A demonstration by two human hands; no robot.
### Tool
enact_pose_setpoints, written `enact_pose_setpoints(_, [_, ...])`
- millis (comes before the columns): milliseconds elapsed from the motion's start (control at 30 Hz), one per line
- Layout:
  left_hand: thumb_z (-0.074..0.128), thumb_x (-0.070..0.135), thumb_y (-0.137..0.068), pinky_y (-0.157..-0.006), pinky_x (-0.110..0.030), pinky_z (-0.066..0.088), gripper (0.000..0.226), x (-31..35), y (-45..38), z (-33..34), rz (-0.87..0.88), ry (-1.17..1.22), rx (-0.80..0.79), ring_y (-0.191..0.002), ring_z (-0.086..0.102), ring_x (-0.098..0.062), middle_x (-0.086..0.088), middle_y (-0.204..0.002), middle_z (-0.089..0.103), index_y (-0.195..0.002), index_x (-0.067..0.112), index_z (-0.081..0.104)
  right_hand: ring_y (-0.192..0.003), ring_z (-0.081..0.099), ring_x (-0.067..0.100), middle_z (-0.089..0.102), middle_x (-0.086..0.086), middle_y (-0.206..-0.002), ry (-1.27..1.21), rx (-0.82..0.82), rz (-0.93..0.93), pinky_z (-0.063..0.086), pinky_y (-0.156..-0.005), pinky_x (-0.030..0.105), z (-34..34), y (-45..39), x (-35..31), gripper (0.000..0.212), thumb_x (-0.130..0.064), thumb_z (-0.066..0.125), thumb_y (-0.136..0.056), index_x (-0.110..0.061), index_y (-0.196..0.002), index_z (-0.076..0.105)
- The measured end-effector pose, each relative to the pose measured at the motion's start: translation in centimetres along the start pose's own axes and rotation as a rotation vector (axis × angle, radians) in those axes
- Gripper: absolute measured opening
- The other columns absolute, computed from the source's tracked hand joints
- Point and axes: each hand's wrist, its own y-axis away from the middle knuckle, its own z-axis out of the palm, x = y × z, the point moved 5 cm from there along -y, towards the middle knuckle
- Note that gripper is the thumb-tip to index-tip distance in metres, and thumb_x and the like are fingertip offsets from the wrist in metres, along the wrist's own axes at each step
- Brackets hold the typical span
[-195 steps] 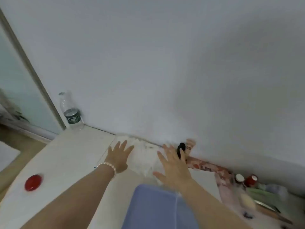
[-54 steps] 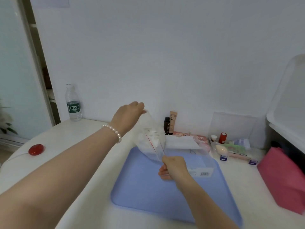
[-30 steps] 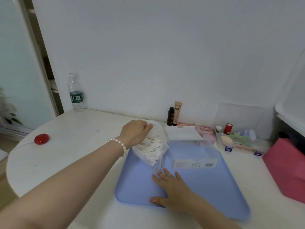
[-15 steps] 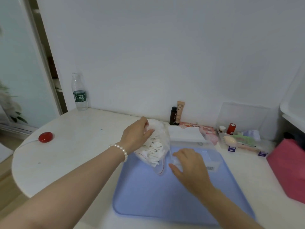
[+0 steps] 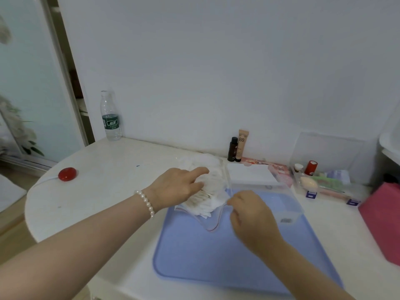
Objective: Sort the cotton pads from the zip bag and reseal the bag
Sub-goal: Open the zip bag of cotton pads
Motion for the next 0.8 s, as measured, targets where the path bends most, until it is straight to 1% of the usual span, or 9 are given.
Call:
enact_pose_setpoints(100, [0.067,-0.005,-0.053,-0.037,-0.018,0.016,0.058,-0.1,-1.7,-0.6,-0.082,0.006,-0.128,-0.033,0.042,-0.023,-0.005,-0.122,0.064,-0.109,0.007,0.067,-0.067,0.064,0.024,0.067,0.008,-0.075,-0.107,-0.119,-0.186,0.053,-0.058,0.030,2.0,-1.1,-5.0,0.030,-0.002,0.038,-0.073,-0.004,-0.073,0.068])
enact_pose_setpoints(167, [0.058,-0.004,-0.069,-0.041,-0.024,0.016,0.077,-0.5,-2.4,-0.5,-0.194,0.026,-0.281,-0.050,0.044,-0.026,0.002,-0.153,0.030,-0.142,0.013,0.038,-0.089,0.064,0.027,0.065,0.011,-0.097,-0.117,-0.324,-0.085,0.053,-0.074,0.035,4.5,-2.5,-5.3,0.034,0.002,0.035,-0.079,-0.001,-0.095,0.066])
enact_pose_setpoints(200, [0.048,-0.003,-0.076,-0.043,-0.027,0.016,0.079,-0.5,-2.5,-0.4,-0.233,0.050,-0.354,-0.058,0.043,-0.026,0.007,-0.159,0.010,-0.148,0.018,0.022,-0.100,0.060,0.026,0.061,0.011,-0.108,-0.076,-0.392,0.007,0.050,-0.081,0.034,5.5,-3.3,-4.5,0.034,0.002,0.036,-0.084,-0.002,-0.106,0.061])
enact_pose_setpoints(300, [0.041,-0.002,-0.079,-0.048,-0.030,0.020,0.082,-0.5,-2.5,-1.2,-0.261,0.097,-0.469,-0.061,0.038,-0.025,0.008,-0.159,-0.009,-0.149,0.031,0.014,-0.113,0.050,0.024,0.049,0.009,-0.125,0.062,-0.504,0.200,0.043,-0.086,0.034,7.0,-5.1,-2.6,0.034,-0.011,0.046,-0.091,-0.009,-0.125,0.049])
enact_pose_setpoints(433, [0.040,-0.003,-0.079,-0.056,-0.030,0.029,0.078,-1.1,-1.3,-1.5,-0.256,0.108,-0.482,-0.061,0.041,-0.026,0.005,-0.159,-0.007,-0.146,0.036,0.026,-0.115,0.046,0.024,0.044,0.007,-0.127,0.103,-0.568,0.233,0.041,-0.082,0.033,7.8,-5.4,-2.0,0.044,-0.033,0.054,-0.088,-0.016,-0.128,0.048])
enact_pose_setpoints(533, [0.043,-0.001,-0.080,-0.057,-0.028,0.030,0.073,-1.8,-0.6,-1.6,-0.306,0.167,-0.435,-0.063,0.043,-0.026,0.007,-0.159,0.000,-0.143,0.035,0.033,-0.110,0.046,0.026,0.050,0.006,-0.118,0.001,-0.459,0.045,0.037,-0.084,0.034,8.1,-6.0,-3.6,0.042,-0.035,0.051,-0.084,-0.021,-0.123,0.052])
enact_pose_setpoints(633, [0.048,-0.001,-0.077,-0.058,-0.027,0.030,0.073,-2.2,-0.2,-1.6,-0.319,0.242,-0.364,-0.066,0.052,-0.029,0.006,-0.159,0.010,-0.141,0.033,0.038,-0.104,0.048,0.027,0.056,0.002,-0.109,-0.162,-0.400,-0.013,0.036,-0.082,0.035,8.4,-6.6,-5.0,0.042,-0.042,0.050,-0.076,-0.020,-0.112,0.057])
enact_pose_setpoints(700, [0.054,0.000,-0.075,-0.059,-0.025,0.028,0.071,-2.1,-0.1,-1.8,-0.308,0.284,-0.315,-0.069,0.057,-0.029,0.005,-0.157,0.018,-0.139,0.030,0.043,-0.110,0.045,0.024,0.056,0.000,-0.114,-0.048,-0.430,-0.011,0.036,-0.087,0.036,9.1,-7.1,-5.2,0.043,-0.042,0.051,-0.078,-0.021,-0.115,0.057])
enact_pose_setpoints(800, [0.056,0.002,-0.075,-0.059,-0.025,0.027,0.068,-1.8,-0.3,-2.2,-0.303,0.302,-0.257,-0.064,0.050,-0.028,0.006,-0.155,0.025,-0.136,0.028,0.046,-0.110,0.045,0.024,0.059,0.001,-0.111,0.194,-0.434,-0.001,0.033,-0.087,0.034,10.1,-7.6,-4.9,0.032,-0.034,0.045,-0.086,-0.020,-0.112,0.058])
